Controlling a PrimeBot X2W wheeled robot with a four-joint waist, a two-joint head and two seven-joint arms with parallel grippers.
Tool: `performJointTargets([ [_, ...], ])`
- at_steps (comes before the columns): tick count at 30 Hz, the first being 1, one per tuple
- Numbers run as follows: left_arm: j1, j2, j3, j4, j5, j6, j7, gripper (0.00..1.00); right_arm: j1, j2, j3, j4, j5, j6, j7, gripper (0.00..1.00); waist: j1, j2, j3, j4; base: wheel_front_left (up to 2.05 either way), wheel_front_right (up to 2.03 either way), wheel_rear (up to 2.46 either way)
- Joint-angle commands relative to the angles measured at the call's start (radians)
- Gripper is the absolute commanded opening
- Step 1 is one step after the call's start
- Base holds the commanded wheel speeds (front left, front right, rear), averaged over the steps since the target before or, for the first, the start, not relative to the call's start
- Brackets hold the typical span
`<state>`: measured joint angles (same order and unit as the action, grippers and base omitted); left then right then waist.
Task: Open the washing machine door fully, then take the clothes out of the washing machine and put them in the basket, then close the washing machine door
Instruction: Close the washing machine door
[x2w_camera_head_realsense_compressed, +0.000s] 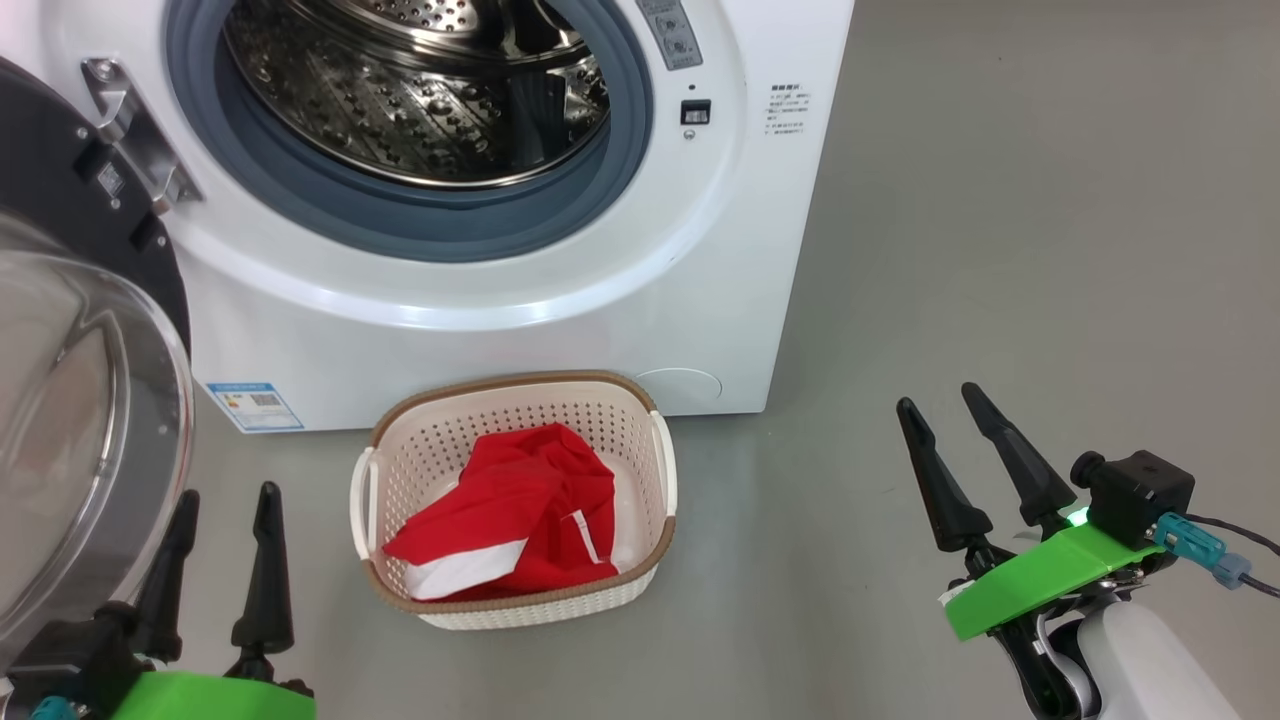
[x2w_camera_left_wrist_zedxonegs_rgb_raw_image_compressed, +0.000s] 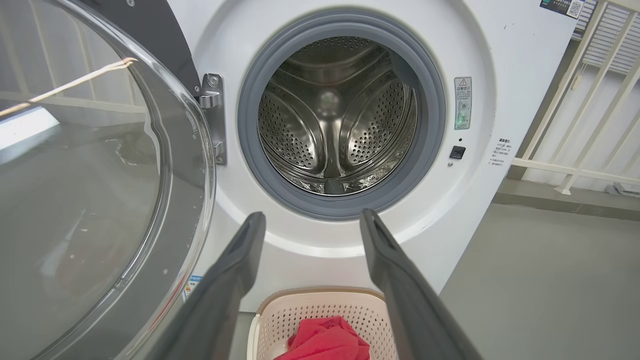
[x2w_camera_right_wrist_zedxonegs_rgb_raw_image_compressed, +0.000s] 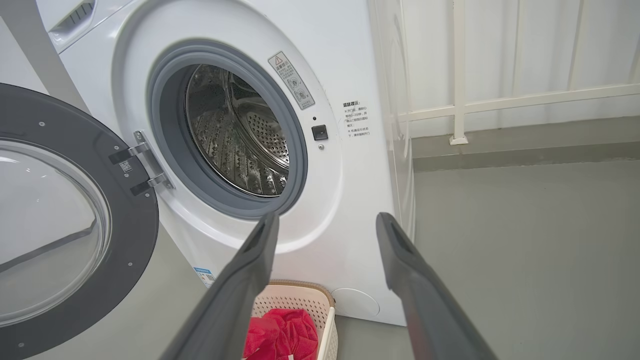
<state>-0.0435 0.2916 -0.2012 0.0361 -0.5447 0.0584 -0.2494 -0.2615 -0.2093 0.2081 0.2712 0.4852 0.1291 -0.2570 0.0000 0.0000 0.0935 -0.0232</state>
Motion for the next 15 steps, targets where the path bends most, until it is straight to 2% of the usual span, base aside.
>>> performJointTargets([
  [1, -0.011, 0.029, 0.037, -0.02, -0.002, 0.002, -0.009, 1.0, 0.001, -0.002, 0.014, -0.022, -0.004, 0.002, -0.005, 1.0, 0.0, 0.0, -0.001, 0.0, -0.47, 0.47, 0.0],
  [15, -0.01, 0.032, 0.033, -0.022, -0.001, 0.008, -0.01, 1.0, 0.002, -0.002, 0.012, -0.025, -0.007, 0.002, -0.005, 1.0, 0.0, 0.0, 0.003, 0.001, -0.04, 0.04, 0.0],
])
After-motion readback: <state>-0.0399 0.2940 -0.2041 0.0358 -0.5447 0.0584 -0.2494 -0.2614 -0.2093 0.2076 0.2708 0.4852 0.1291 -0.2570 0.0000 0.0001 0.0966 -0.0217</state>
